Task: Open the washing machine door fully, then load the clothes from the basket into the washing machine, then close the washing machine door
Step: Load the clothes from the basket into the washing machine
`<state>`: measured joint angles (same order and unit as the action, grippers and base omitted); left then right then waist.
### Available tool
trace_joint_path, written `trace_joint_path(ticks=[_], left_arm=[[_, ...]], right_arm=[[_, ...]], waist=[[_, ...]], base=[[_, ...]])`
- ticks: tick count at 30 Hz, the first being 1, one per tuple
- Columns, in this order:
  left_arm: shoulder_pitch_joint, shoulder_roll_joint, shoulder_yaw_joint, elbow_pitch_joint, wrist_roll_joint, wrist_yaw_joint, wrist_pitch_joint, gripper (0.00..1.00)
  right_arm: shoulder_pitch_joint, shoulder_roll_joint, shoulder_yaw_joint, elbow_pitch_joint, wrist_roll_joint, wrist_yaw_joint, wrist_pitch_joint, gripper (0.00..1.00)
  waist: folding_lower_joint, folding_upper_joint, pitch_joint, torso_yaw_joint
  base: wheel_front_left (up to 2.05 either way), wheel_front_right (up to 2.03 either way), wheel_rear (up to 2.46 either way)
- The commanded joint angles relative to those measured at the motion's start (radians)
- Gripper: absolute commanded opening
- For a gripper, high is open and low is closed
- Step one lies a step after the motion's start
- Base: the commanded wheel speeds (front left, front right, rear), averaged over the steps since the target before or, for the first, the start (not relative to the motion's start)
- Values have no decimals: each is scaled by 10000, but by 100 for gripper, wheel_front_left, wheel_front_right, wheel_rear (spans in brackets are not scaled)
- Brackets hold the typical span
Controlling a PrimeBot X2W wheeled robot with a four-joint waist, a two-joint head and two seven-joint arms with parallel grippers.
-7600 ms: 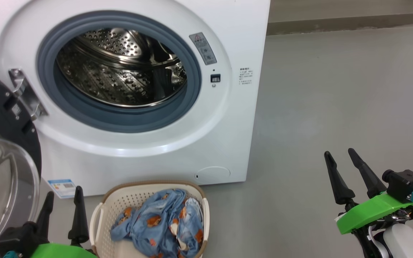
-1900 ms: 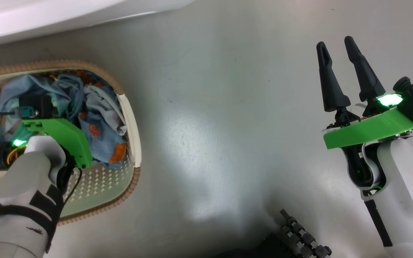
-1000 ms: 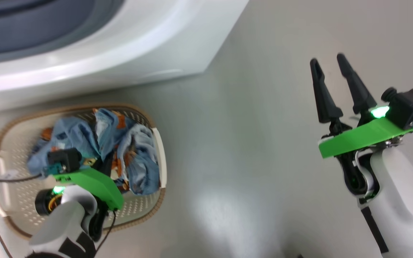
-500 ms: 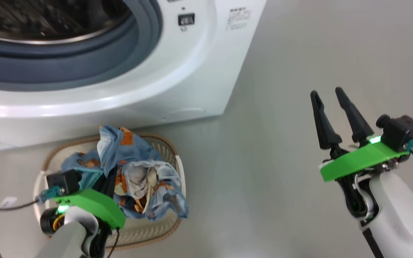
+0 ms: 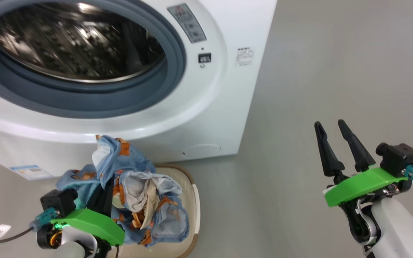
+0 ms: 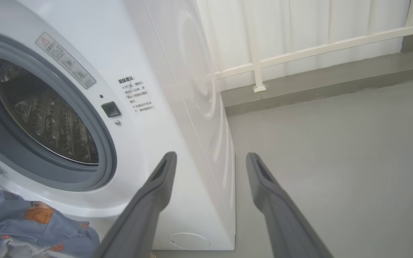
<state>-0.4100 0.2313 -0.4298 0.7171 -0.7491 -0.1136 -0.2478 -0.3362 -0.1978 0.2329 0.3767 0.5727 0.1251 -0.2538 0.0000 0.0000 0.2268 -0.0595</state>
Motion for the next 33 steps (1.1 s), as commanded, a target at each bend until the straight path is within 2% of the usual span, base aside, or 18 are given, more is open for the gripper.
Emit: trace_joint_path(ticks=[1, 7, 16, 24, 33], left_arm=[[104, 192, 577, -611, 275, 73, -138, 0], [680, 42, 1234, -2146, 1057, 338, -139, 0], [1211, 143, 1347, -3643, 1788, 894, -139, 0], [1554, 302, 1245, -4807, 2014, 1438, 225, 0], [1710, 377, 1245, -5351, 2014, 1714, 399, 0]], right_arm=[[201, -123, 116, -194, 95, 56, -80, 100], [518, -440, 79, -168, 92, 56, -80, 100], [784, -563, 118, -123, 138, 56, -80, 100], [962, -599, 191, -110, 191, 56, -80, 100], [982, -679, 278, -98, 238, 56, -80, 100]], waist=[[0, 0, -689, 358], [0, 0, -1340, 618], [0, 0, -1905, 713], [0, 0, -2135, 641], [0, 0, -2139, 494]], base=[[0, 0, 0], [0, 0, 0], [0, 0, 0], [0, 0, 0], [0, 0, 0]])
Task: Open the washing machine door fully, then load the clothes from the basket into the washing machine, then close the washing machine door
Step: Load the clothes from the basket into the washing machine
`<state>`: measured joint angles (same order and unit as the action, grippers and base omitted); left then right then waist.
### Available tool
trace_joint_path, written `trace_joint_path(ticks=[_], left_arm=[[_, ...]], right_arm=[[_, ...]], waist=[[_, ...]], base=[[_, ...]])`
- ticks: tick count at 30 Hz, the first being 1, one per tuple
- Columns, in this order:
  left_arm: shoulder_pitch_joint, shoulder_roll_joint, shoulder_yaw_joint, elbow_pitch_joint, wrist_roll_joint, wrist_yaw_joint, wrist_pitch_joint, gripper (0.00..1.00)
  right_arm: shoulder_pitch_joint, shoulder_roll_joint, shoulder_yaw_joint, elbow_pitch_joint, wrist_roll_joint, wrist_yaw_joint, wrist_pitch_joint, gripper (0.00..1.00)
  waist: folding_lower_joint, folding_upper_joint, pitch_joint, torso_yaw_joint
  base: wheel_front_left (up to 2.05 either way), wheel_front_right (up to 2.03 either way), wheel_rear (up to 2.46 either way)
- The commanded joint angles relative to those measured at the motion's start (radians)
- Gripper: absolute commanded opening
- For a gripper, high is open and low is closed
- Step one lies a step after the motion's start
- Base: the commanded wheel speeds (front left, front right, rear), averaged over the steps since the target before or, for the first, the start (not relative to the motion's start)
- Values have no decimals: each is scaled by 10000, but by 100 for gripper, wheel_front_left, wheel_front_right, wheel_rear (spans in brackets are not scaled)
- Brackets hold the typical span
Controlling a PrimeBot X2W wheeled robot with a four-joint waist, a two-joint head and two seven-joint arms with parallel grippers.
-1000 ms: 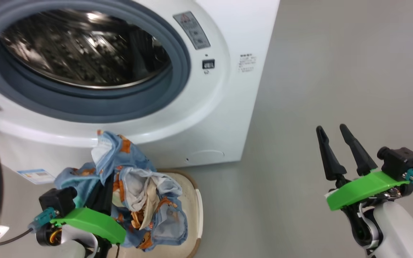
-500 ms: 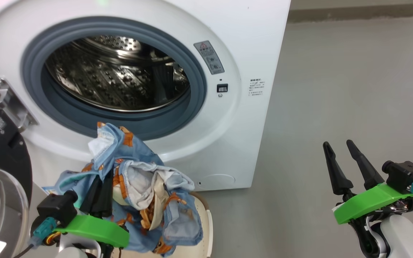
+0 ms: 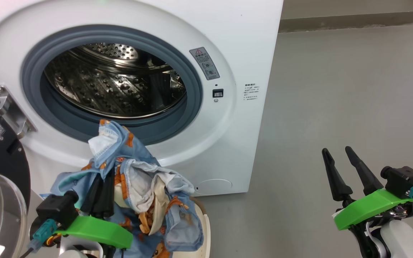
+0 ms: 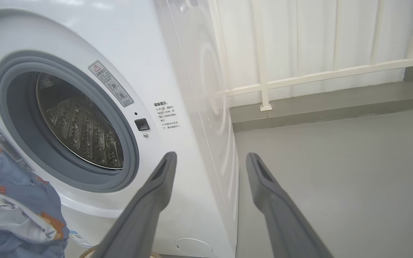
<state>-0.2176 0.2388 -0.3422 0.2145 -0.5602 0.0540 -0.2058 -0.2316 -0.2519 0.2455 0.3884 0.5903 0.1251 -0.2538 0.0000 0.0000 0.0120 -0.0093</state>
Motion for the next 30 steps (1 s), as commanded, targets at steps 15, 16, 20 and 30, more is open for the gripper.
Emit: trace_joint_path(ticks=[15, 16, 20, 30], left_arm=[[-2441, 543, 631, 323, 221, -60, 45, 0], [-2648, 565, 652, 535, 215, -87, 68, 0], [-3468, 580, 769, 1579, 105, -277, 19, 0], [-5909, 552, 986, 4066, 42, -725, -257, 0]], right_arm=[[-466, -312, 362, -372, 56, 56, -80, 100], [-517, -323, 372, -402, 47, 56, -80, 100], [-764, -355, 343, -596, 37, 56, -80, 100], [-1486, -582, -29, -1475, -58, 56, -80, 100]], waist=[[0, 0, 1052, -367], [0, 0, 1183, -416], [0, 0, 1799, -643], [0, 0, 3570, -1129]], base=[[0, 0, 0], [0, 0, 0], [0, 0, 0], [0, 0, 0]])
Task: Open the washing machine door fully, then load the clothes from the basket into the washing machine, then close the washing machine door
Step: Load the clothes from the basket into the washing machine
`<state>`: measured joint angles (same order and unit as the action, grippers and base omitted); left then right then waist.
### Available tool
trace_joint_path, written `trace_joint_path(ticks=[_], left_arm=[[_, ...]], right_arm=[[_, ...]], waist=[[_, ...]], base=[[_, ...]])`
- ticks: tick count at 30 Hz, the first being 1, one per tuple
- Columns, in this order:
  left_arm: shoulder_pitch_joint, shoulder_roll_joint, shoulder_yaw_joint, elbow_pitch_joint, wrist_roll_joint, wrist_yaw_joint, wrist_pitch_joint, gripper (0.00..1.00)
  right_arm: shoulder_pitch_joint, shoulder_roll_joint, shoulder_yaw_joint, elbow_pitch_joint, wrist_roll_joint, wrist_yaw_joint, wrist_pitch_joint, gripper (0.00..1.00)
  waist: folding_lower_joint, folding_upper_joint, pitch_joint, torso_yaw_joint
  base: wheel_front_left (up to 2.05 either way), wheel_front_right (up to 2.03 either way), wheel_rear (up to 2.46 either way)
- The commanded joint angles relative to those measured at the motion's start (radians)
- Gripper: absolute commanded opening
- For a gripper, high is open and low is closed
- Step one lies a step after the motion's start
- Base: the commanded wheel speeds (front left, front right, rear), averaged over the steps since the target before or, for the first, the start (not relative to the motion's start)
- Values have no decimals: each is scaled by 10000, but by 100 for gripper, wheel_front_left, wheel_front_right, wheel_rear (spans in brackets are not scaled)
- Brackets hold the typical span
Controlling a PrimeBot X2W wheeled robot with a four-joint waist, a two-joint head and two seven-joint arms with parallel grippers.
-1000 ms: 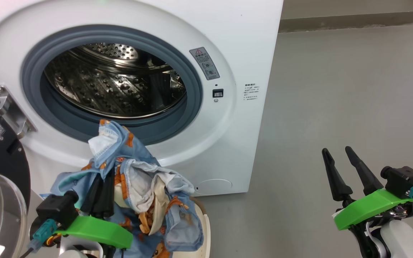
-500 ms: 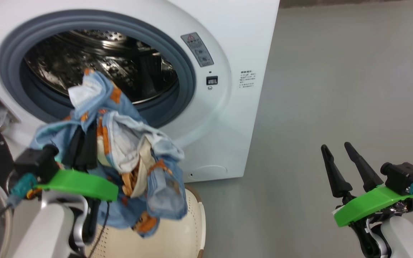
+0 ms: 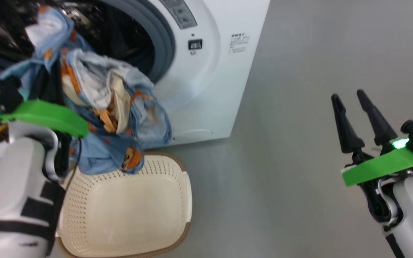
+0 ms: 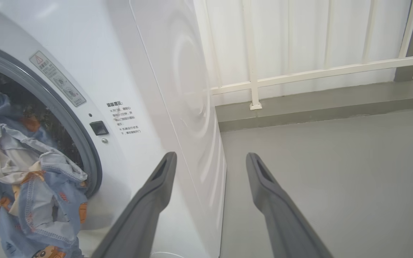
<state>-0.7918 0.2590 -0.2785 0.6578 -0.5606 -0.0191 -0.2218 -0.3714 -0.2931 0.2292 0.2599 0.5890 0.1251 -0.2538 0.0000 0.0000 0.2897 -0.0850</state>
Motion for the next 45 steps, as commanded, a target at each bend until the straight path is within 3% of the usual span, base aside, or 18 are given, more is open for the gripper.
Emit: trace_joint_path(ticks=[1, 9, 17, 22, 28, 34, 36, 37, 45], left_arm=[[-464, 384, 335, -91, 102, -59, -133, 0], [-2766, 513, 548, 2058, 109, -554, -333, 0], [-4500, 776, 644, 3495, 306, -749, -391, 0], [-5372, 1087, 1005, 3078, 658, -549, -397, 0], [-5488, 1410, 2211, 946, 1643, 83, -398, 0], [-5083, 1053, 2779, 1258, 2096, -128, -399, 0], [-5017, 934, 2833, 1689, 2172, -200, -399, 95], [-5013, 879, 2831, 1953, 2199, -247, -399, 100], [-5017, 597, 2598, 4415, 2110, -603, -380, 100]], right_arm=[[-158, -169, 102, -275, -53, 56, -80, 100], [-548, -159, -25, -638, -231, 56, -80, 100], [-414, 59, -322, -832, -367, 56, -80, 100], [-367, 184, -432, -941, -411, 56, -80, 100], [-419, 319, -432, -994, -433, 56, -80, 100], [-423, 386, -358, -868, -490, 56, -80, 100], [-459, 401, -316, -839, -493, 56, -80, 100], [-477, 405, -296, -823, -494, 56, -80, 100], [-537, 447, -108, -557, -510, 56, -80, 100]], waist=[[0, 0, 992, -422], [0, 0, 2472, -827], [0, 0, 3405, -1334], [0, 0, 3769, -1542], [0, 0, 3941, -1685], [0, 0, 3901, -1636], [0, 0, 3863, -1608], [0, 0, 3841, -1593], [0, 0, 3411, -1453]], base=[[0, 0, 0], [0, 0, 0], [0, 0, 0], [0, 0, 0], [0, 0, 0], [0, 0, 0], [0, 0, 0], [0, 0, 0], [0, 0, 0]])
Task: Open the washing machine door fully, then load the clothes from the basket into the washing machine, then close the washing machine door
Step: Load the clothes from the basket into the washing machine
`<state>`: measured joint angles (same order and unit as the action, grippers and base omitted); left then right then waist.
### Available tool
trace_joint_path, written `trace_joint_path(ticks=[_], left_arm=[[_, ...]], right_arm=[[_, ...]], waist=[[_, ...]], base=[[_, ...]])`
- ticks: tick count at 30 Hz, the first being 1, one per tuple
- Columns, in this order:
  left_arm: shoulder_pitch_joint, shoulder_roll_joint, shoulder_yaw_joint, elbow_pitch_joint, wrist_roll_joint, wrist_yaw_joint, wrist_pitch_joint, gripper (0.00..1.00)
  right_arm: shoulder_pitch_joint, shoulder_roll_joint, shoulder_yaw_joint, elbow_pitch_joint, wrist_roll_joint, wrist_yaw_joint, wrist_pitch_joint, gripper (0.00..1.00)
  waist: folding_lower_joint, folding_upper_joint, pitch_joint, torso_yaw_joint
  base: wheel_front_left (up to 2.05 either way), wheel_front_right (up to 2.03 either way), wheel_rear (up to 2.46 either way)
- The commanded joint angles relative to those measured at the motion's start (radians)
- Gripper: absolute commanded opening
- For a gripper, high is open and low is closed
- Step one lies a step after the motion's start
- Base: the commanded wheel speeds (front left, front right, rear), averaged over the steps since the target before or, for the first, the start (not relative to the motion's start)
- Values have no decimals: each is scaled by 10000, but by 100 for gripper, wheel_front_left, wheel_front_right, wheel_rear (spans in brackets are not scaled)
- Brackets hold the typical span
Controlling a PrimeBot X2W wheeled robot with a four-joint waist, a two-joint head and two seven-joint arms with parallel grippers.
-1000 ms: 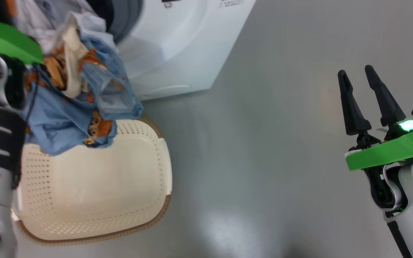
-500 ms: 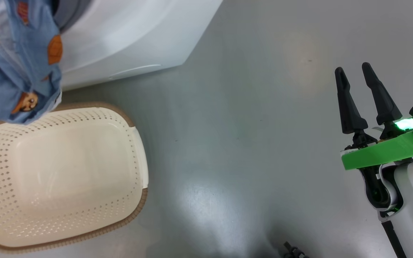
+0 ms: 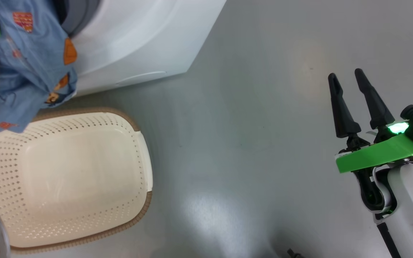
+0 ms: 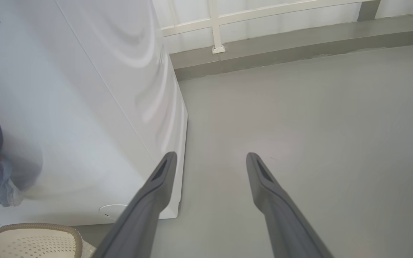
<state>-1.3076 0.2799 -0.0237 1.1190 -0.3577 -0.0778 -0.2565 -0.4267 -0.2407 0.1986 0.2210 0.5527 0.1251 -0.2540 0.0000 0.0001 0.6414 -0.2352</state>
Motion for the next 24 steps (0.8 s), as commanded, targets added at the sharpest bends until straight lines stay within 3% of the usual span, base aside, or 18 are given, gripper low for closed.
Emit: trace_joint_path(ticks=[1, 5, 24], left_arm=[[153, 386, 36, -17, 64, -53, -35, 100], [280, 363, 12, 231, 30, -177, -46, 100], [3206, -398, 264, -1703, 380, -411, -52, 100]], right_arm=[[7, -69, 233, -143, -141, 56, -78, 100], [-54, -53, 331, -80, -114, 56, -78, 100], [39, -63, 730, 470, 122, 56, -78, 100]], waist=[[0, -1, -169, 70], [0, -1, -450, 177], [0, -1, -2695, 996]], base=[[0, 0, 0], [0, 0, 0], [0, 0, 0]])
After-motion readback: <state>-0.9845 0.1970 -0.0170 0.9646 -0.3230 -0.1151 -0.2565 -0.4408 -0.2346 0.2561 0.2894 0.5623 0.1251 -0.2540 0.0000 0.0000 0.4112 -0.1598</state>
